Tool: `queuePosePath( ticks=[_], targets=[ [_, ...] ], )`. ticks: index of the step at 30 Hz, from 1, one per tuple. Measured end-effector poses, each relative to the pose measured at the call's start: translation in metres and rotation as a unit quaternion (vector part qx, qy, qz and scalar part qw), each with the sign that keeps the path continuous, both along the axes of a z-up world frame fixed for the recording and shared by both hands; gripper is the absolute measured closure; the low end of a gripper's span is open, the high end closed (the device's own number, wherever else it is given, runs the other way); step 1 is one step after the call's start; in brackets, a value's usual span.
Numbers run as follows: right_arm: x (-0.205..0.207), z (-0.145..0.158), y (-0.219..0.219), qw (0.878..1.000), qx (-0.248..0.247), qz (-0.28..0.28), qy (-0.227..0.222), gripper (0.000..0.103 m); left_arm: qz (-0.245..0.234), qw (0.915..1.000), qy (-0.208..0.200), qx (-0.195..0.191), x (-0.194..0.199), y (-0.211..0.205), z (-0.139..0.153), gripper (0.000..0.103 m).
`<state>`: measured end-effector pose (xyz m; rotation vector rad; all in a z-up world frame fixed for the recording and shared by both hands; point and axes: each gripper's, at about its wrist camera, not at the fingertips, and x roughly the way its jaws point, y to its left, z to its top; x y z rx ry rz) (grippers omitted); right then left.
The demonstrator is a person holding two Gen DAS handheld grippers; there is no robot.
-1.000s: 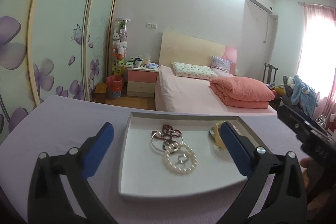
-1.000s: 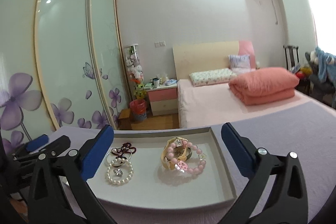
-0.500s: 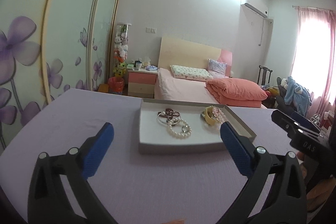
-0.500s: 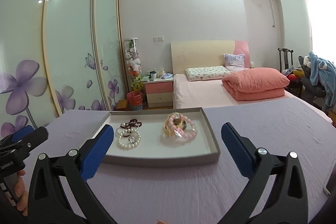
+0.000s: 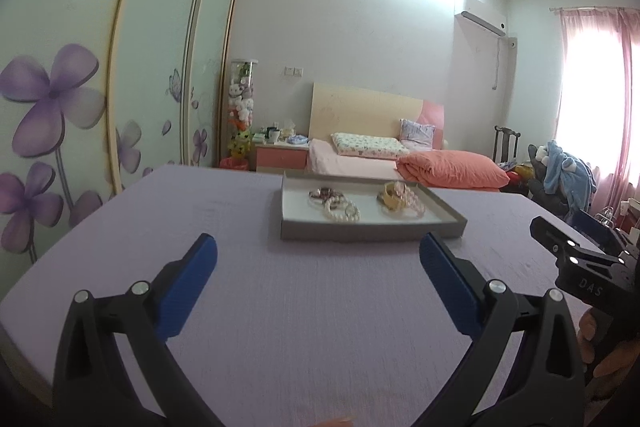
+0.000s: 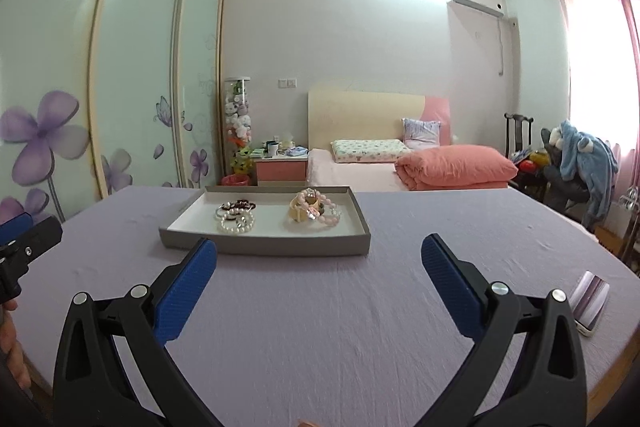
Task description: Organize jewelry
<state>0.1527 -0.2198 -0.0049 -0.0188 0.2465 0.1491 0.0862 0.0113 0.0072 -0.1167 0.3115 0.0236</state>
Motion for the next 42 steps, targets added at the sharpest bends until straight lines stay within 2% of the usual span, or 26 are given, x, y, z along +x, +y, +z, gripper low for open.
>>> queuePosePath(
  ticks=[5,11,18,42],
  targets=[
    [-0.013,-0.007,0.003,1.0,0.002,0.018,-0.001,0.002,0.003,1.0,0.008,-0.003,-0.014,0.001,-0.007,0.004],
    [-0.021,-0.009,0.0,1.0,0.012,0.024,-0.004,0.002,0.006,1.0,-0.005,-0.002,-0.024,-0.001,-0.006,0.004],
    [-0.025,-0.008,-0.003,0.999,0.02,0.024,-0.008,0.002,0.009,0.9999,-0.003,-0.012,-0.023,0.001,-0.007,0.004],
    [-0.028,-0.005,-0.003,0.999,0.024,0.027,-0.008,0.002,0.002,1.0,0.0,-0.01,-0.019,-0.005,-0.006,0.004]
  ],
)
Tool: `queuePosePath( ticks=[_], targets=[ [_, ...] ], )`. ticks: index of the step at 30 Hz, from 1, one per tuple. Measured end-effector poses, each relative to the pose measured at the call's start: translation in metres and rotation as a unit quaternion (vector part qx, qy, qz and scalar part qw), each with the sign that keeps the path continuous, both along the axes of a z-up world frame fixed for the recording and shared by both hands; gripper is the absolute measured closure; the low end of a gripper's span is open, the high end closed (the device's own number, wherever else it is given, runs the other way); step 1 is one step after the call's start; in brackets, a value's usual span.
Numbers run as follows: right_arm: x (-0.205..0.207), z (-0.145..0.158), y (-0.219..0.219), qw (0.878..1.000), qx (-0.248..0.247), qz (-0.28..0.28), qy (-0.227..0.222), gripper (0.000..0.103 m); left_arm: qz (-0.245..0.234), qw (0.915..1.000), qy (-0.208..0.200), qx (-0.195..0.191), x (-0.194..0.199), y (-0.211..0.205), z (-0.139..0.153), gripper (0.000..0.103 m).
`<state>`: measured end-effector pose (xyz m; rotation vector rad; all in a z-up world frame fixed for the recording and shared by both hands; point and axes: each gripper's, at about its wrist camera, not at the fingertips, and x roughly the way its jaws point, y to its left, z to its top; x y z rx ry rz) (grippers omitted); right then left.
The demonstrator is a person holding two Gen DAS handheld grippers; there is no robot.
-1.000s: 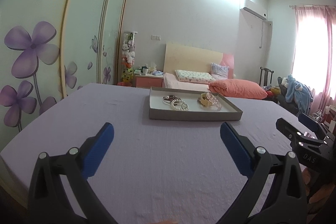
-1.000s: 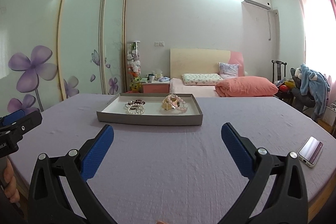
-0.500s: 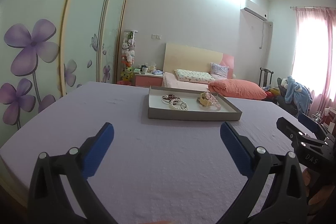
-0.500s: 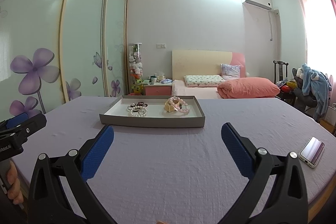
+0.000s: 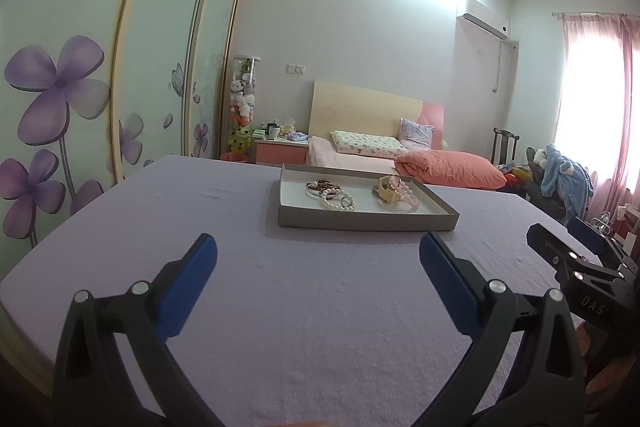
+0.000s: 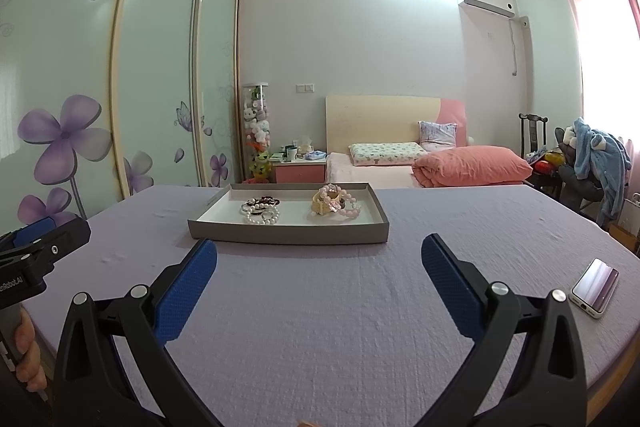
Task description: Organize jewelry
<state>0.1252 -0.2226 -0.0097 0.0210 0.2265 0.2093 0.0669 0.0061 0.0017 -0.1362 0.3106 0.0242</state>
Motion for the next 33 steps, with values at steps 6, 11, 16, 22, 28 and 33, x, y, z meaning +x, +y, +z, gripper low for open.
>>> queuePosePath(
  ticks=[6,11,16,22,28,33],
  targets=[
    [0.0004,0.0004,-0.0003,1.0,0.001,0.0,0.002,0.002,-0.001,1.0,0.001,-0.001,0.0007,-0.0006,0.0005,0.004],
    [0.001,0.0011,-0.0003,1.0,0.001,0.0,0.003,0.002,-0.003,1.0,0.002,0.0,0.0008,-0.0007,0.0003,0.004],
    [0.0015,0.0015,-0.0001,1.0,0.003,0.001,0.003,0.002,-0.003,1.0,0.002,0.0,0.0011,-0.0012,0.0008,0.004],
    [0.0022,0.0017,0.0,1.0,0.006,0.003,0.005,0.002,-0.004,1.0,0.004,0.003,0.0011,-0.0021,0.0022,0.004],
    [0.0038,0.0022,0.0002,1.0,0.009,0.004,0.007,0.002,-0.005,1.0,0.004,0.002,0.0019,-0.002,0.0026,0.004],
    [0.0057,0.0014,0.0009,1.0,0.008,0.003,0.009,0.002,-0.006,1.0,0.004,0.003,0.0022,-0.0015,0.0032,0.004]
  ],
)
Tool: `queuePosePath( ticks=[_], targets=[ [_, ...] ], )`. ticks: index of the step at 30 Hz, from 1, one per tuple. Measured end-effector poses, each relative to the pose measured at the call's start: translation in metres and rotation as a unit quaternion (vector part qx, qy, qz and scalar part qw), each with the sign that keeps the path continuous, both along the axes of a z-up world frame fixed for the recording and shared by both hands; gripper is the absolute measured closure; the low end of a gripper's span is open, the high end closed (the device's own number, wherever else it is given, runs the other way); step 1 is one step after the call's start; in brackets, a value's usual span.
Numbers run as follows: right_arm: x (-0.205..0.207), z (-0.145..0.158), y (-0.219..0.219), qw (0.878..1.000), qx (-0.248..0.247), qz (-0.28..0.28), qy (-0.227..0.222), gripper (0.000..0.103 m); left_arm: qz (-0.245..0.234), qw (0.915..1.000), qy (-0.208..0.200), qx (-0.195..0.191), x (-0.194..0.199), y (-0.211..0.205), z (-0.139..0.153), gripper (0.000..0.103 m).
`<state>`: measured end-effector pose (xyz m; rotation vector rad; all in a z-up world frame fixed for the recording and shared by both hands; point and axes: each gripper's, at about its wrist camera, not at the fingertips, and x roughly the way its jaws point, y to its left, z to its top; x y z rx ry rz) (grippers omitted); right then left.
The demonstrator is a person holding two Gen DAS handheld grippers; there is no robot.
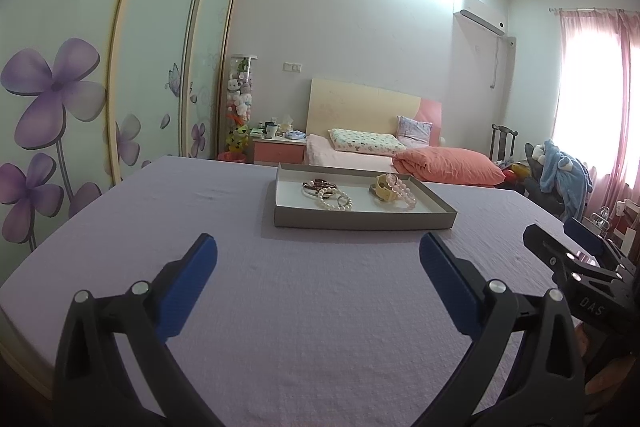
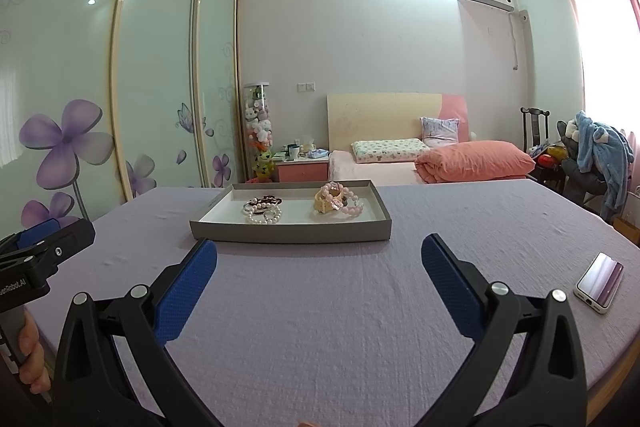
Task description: Organize jewelry
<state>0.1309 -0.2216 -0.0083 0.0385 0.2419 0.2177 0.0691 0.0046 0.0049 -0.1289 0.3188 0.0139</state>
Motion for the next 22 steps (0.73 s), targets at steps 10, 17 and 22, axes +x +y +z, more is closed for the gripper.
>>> queuePosePath(
  ticks=[10,17,22],
  targets=[
    [-0.0012,-0.001,0.0007,1.0,-0.001,0.003,0.001,0.002,0.003,1.0,-0.007,0.006,-0.0006,-0.0007,0.0028,0.004],
    [-0.0011,-0.0012,0.0005,1.0,0.0,0.003,0.002,0.002,0.0,0.9999,-0.009,0.01,0.0006,-0.0014,0.0056,0.004],
    [-0.0018,-0.0016,0.0005,1.0,0.002,0.002,0.002,0.002,0.0,0.9999,-0.009,0.01,0.0016,-0.0014,0.0059,0.004]
  ],
)
